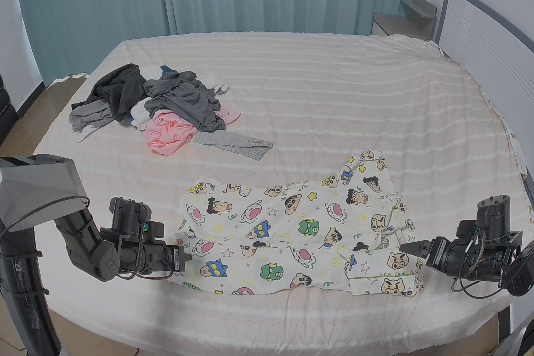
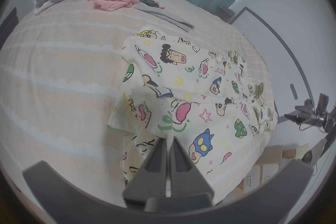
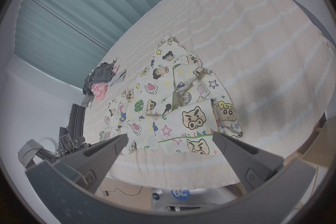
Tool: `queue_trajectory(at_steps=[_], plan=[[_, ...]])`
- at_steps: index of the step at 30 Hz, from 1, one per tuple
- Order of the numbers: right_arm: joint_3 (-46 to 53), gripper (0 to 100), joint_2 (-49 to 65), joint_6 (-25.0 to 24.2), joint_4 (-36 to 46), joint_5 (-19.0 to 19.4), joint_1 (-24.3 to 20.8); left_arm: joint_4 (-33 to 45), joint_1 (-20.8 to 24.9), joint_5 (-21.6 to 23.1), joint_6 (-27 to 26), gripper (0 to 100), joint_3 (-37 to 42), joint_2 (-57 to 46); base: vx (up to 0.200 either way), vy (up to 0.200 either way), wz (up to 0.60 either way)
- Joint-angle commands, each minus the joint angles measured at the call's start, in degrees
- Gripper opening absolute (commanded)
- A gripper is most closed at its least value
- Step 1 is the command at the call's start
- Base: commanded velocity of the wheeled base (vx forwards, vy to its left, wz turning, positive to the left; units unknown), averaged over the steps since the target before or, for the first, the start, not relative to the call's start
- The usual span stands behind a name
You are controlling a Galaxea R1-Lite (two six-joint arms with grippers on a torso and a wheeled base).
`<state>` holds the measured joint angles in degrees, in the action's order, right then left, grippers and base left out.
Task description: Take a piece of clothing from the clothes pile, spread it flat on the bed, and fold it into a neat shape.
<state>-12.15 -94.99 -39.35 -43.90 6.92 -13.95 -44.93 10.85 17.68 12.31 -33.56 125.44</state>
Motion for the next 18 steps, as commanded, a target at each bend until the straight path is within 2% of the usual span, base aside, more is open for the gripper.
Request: queue_trajectory(at_steps=[1, 4, 18], plan=[[0.20, 100, -1.34, 0.06, -0.22, 0.02, 0.06, -0.07, 0.05, 0.08, -1.85, 0, 2.01, -0.46, 0.000, 0.000, 0.00], [0.20, 100, -1.78, 0.06, -0.22, 0.02, 0.06, -0.15, 0.14, 0.08, -3.52, 0, 3.59, -0.55, 0.000, 0.000, 0.00], [0.20, 100, -1.87, 0.06, -0.22, 0.02, 0.06, -0.15, 0.31, 2.71, -3.79, 0, 7.90, -3.10, 0.000, 0.000, 0.00]])
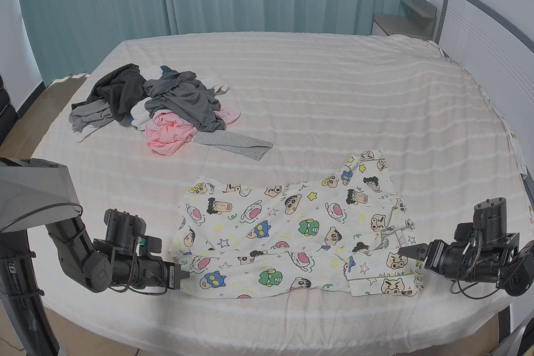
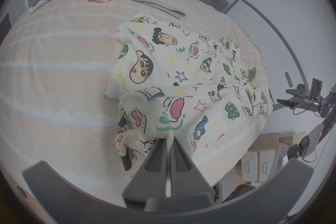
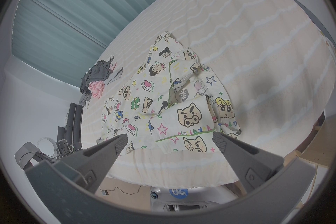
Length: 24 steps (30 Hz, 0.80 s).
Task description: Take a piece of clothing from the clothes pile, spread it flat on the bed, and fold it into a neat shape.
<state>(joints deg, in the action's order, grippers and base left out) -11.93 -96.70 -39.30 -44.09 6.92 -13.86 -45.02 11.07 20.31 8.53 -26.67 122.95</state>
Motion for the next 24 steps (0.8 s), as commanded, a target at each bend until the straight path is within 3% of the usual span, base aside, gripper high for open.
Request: queue_trajectory(at_steps=[1, 24], plan=[[-0.02, 100, -0.16, 0.02, -0.03, 0.02, -0.03, 0.02, 0.09, 0.17, -0.01, 0, 1.01, -0.61, 0.000, 0.000, 0.00], [0.42, 100, -0.07, 0.02, -0.12, 0.02, -0.03, -2.53, -0.87, 0.08, 0.17, 0, 1.71, 2.29, 0.000, 0.000, 0.00]])
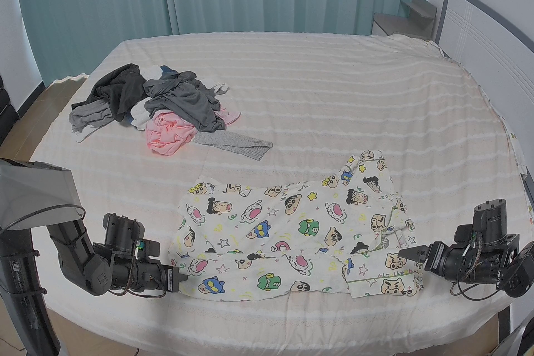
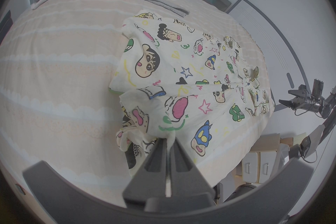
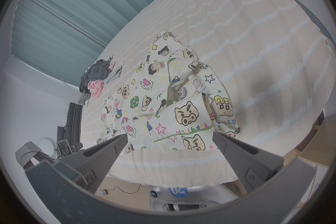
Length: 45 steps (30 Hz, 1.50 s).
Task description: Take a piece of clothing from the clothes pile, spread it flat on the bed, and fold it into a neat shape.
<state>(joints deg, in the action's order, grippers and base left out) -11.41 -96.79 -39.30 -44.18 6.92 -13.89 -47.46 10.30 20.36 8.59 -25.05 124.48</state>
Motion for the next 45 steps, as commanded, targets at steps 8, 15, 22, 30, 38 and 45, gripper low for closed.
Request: queue_trajectory(at_steps=[8, 15, 22, 30, 38, 45], plan=[[0.42, 100, 0.47, 0.10, -0.03, 0.02, 0.00, -0.09, -0.81, -0.23, 0.37, 100, 0.62, 0.15, 0.000, 0.000, 0.00], [1.92, 100, 2.31, 0.10, -0.03, -0.16, 0.00, -3.87, -5.20, -0.06, 0.90, 100, 6.59, -6.97, 0.000, 0.000, 0.00], [2.18, 100, 2.93, 0.02, -0.03, -0.24, 0.00, -4.13, -1.78, -0.58, 16.89, 100, 8.26, -21.21, 0.000, 0.000, 0.00], [2.27, 100, 3.10, 0.10, -0.03, -0.60, 0.00, -3.08, 9.39, -9.02, 31.48, 100, 10.02, -24.99, 0.000, 0.000, 0.00], [3.41, 100, 3.54, 0.19, -0.12, -0.77, 0.00, -3.96, 23.10, -20.27, 47.39, 100, 10.11, -14.79, 0.000, 0.000, 0.00], [4.29, 100, 4.16, 0.02, -0.12, -0.68, 0.00, -4.22, 26.17, -25.90, 57.59, 100, 10.11, -7.94, 0.000, 0.000, 0.00]])
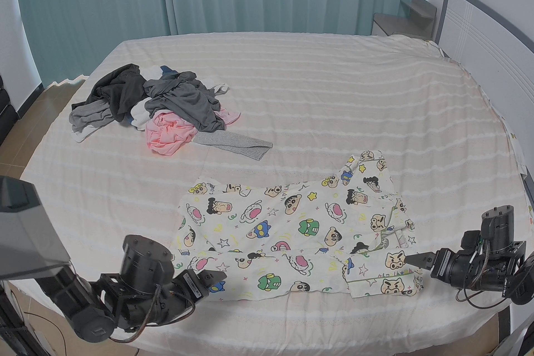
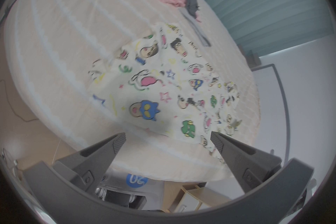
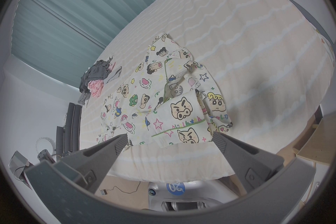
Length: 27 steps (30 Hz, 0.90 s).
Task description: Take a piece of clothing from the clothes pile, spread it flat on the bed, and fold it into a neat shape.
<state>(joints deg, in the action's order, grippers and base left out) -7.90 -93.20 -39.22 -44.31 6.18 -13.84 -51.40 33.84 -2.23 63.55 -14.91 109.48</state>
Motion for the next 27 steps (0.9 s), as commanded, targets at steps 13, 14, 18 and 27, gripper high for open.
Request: queue_trajectory(at_steps=[13, 14, 18, 27], plan=[[0.69, 100, 0.56, -0.07, 0.02, 0.06, -0.05, -1.08, 2.81, -9.46, 3.34, 100, -0.12, 10.40, 0.000, 0.000, 0.00], [0.69, 100, 0.56, -0.07, 0.02, 0.06, -0.05, -1.08, 2.63, -9.55, 3.25, 100, -0.38, 10.84, 0.000, 0.000, 0.00], [0.78, 100, 0.12, -0.16, 0.02, -0.03, -0.05, -1.16, 2.19, -11.39, 3.34, 100, -1.61, 13.12, 0.000, 0.000, 0.00], [0.78, 100, -0.32, -2.27, 0.02, 0.24, -0.05, -5.12, 1.49, -14.20, 2.98, 100, -3.55, 18.31, 0.000, 0.000, 0.00]])
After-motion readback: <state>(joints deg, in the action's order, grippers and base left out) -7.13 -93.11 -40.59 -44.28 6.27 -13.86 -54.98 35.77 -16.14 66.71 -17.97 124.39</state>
